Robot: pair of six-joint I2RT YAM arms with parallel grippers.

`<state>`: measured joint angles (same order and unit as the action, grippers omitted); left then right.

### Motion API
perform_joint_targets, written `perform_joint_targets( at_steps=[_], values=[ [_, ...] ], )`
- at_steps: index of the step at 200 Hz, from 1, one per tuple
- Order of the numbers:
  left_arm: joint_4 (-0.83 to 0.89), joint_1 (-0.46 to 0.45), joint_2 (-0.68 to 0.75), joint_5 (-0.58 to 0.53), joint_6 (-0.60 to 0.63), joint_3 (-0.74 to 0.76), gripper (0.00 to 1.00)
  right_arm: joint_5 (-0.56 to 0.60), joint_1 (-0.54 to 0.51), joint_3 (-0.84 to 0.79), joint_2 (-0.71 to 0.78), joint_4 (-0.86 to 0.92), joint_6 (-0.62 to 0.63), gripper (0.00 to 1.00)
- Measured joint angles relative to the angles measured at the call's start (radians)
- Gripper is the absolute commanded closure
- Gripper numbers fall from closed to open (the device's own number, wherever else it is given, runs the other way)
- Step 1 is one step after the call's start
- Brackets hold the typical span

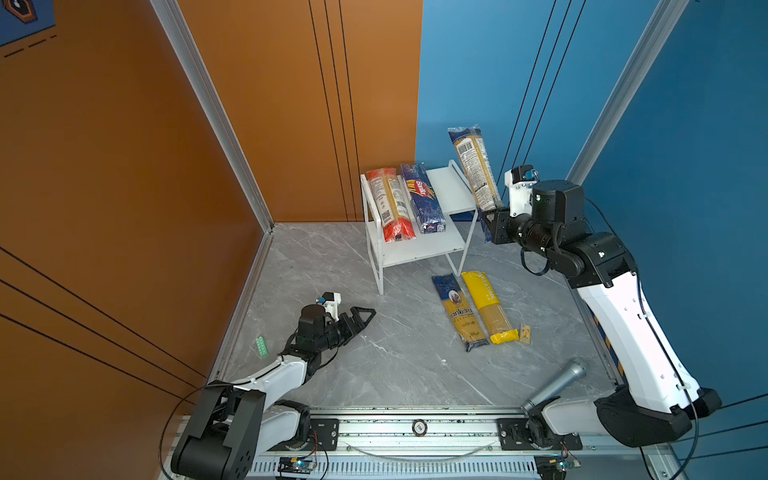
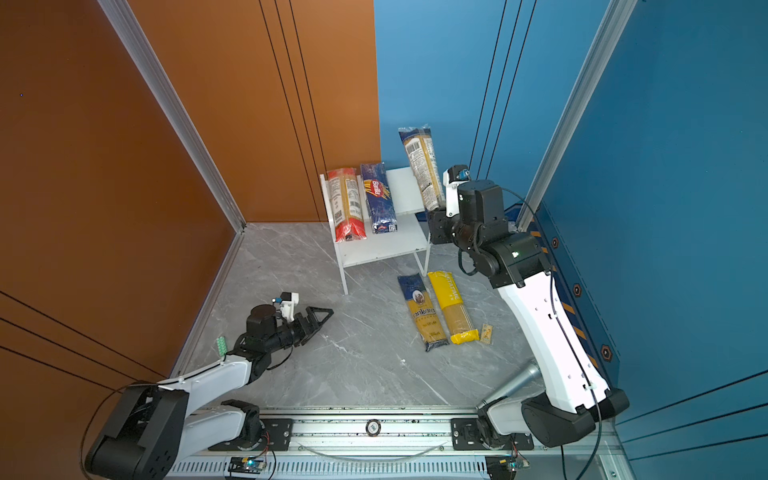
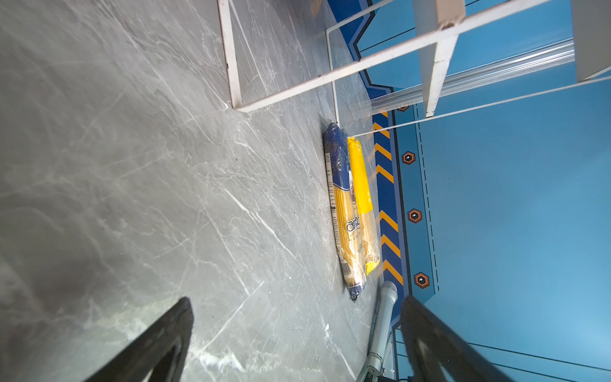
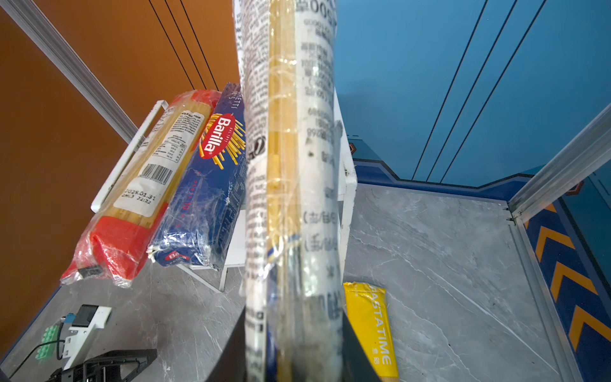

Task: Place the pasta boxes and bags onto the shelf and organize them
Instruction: 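Carry the upright bag over the shelf tier beside the Barilla box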

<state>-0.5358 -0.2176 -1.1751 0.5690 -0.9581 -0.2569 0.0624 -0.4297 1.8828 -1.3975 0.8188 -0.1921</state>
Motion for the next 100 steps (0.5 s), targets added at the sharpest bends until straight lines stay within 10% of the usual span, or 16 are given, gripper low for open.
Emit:
perform_joint_targets(
  at_steps=[100],
  values=[
    [0.000, 0.000, 0.001, 0.000, 0.000, 0.000, 0.02, -0.018, -0.019, -0.082, -0.056, -0.108, -0.006, 1.00]
  ],
)
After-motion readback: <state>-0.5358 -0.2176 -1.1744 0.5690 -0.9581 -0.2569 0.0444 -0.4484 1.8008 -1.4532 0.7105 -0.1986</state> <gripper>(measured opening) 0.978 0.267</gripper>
